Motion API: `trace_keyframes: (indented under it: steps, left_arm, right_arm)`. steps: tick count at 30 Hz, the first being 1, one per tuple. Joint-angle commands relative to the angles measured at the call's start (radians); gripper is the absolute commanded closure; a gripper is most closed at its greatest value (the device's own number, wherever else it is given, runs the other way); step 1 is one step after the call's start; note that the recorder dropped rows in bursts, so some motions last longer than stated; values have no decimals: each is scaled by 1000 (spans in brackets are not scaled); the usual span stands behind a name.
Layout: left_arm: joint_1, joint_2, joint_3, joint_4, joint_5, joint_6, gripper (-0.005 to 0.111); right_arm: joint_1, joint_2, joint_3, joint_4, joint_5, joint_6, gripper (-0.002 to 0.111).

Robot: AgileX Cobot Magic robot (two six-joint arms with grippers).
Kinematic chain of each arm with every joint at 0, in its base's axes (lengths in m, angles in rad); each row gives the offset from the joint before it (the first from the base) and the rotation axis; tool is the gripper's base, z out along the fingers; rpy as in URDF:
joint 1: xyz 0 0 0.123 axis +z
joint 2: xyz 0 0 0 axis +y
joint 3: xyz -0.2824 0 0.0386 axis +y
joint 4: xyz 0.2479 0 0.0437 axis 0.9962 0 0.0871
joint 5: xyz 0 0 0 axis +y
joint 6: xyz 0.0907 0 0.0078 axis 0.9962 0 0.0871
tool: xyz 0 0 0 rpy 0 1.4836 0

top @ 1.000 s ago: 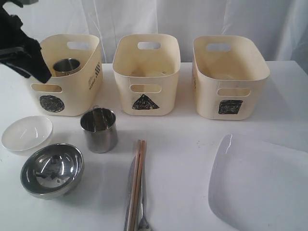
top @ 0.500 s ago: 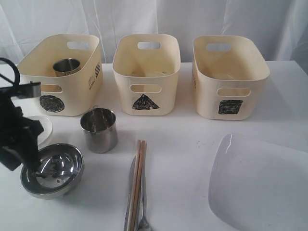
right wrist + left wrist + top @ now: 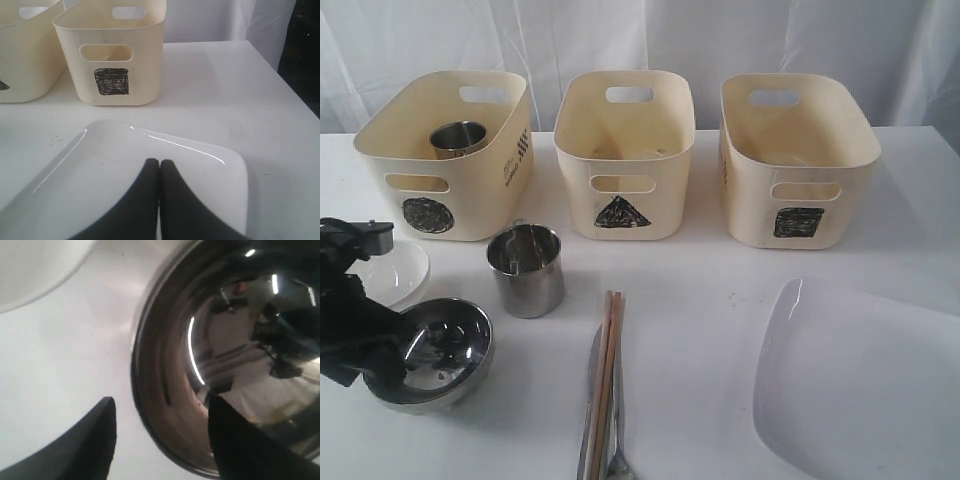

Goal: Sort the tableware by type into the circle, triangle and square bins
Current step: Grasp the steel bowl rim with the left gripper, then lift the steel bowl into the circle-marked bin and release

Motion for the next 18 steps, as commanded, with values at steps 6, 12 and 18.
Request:
trace_keyframes:
  steps: [6, 12, 18]
  left_arm:
    - [0, -12, 74, -3, -71, -10, 106]
    - [0, -220, -2, 5, 84, -10, 106]
    - [0, -442, -161, 108, -302, -10, 106]
  right_arm:
    - [-2, -6, 1, -3, -4, 3, 108]
    - [-2, -6, 1, -3, -4, 3, 108]
    - [-2, -6, 1, -3, -4, 3, 108]
